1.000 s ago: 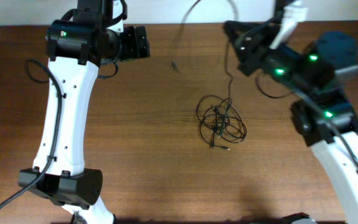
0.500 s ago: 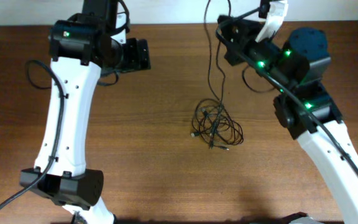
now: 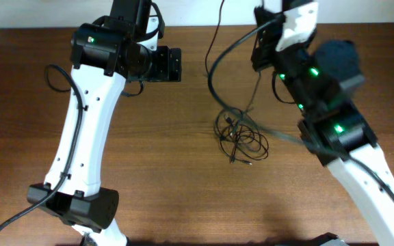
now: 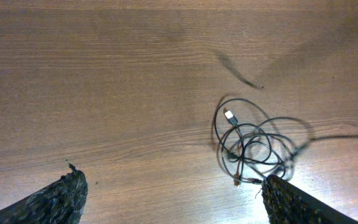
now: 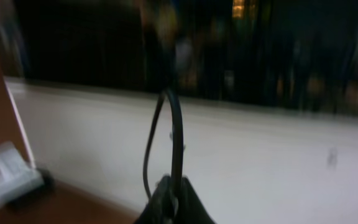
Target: Untangle cables
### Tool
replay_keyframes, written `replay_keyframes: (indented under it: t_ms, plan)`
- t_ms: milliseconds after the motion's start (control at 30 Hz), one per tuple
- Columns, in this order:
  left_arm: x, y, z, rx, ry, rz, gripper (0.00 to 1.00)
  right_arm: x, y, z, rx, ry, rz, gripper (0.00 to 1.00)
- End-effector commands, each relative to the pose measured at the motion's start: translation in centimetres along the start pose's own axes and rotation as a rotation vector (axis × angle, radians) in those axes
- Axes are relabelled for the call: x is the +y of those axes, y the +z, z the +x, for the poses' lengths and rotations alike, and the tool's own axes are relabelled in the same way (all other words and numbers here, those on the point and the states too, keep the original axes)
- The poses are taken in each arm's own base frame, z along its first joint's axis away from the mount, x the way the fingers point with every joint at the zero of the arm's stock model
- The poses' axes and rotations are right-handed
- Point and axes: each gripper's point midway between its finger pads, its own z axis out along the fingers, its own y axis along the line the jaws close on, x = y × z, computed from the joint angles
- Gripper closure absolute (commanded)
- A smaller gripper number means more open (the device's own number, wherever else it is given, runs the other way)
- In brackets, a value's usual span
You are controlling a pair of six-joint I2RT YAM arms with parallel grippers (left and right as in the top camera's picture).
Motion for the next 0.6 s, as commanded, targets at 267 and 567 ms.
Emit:
replay_keyframes:
  t_ms: [267, 567]
  plan:
    - [0.3, 2.1, 0.8, 0.076, 0.006, -0.015, 0.10, -0.3, -0.4, 7.7, 0.313, -0.229, 0.016, 0.96]
    - [-0.9, 2.2, 1.7, 0.121, 0.004, 0.060, 0.15, -0.3, -4.0, -9.9, -0.329, 0.160, 0.079, 0.96]
